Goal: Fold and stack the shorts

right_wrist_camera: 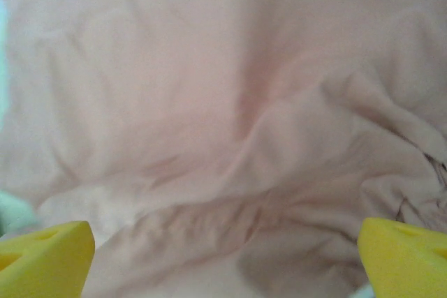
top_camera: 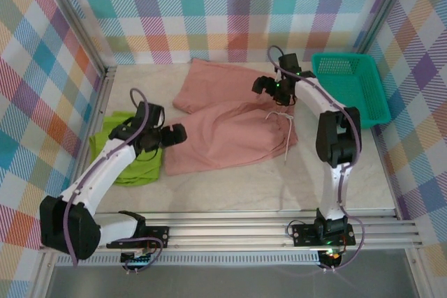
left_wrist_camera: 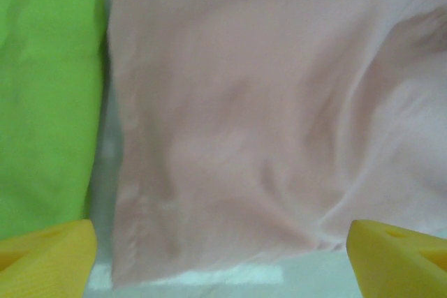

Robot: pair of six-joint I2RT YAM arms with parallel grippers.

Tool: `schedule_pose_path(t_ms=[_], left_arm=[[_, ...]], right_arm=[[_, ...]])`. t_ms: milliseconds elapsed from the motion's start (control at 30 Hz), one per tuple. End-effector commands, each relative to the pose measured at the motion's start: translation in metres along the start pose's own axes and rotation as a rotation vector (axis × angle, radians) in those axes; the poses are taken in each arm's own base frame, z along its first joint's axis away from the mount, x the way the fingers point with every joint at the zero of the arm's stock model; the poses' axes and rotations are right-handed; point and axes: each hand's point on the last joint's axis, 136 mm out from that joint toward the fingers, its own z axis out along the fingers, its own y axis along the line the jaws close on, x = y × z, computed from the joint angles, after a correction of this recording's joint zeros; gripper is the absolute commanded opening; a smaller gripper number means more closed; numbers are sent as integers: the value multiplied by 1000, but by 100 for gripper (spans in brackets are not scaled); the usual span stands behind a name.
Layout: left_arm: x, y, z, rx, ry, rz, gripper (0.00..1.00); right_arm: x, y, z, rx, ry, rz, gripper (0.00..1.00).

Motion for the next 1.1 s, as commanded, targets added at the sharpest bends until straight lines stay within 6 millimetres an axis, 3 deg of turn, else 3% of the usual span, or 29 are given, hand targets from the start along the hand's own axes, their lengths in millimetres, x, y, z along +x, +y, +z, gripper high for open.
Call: schedule_pose_path(t_ms=[0, 167, 367, 500, 633, 767, 1067], left_arm=[[28, 14, 5, -19, 15, -76, 87], [62, 21, 19, -24, 38, -106, 74], [76, 25, 50, -40, 81, -95, 56], [85, 31, 66, -93, 123, -67, 51], [89, 46, 73, -183, 139, -33, 51], [86, 51, 68, -206, 119, -26, 56], [84, 56, 61, -250, 119, 11, 65]], right_arm=[[11, 24, -34, -73, -33, -62, 97], [36, -4, -61, -15, -86, -53, 97], [66, -48, -77, 2, -104, 42, 97], [77, -68, -87, 28, -100, 65, 97], [94, -90, -90, 98, -70, 87, 96], [117, -112, -80, 131, -29, 125, 90], [128, -121, -55, 123, 25, 90, 80]])
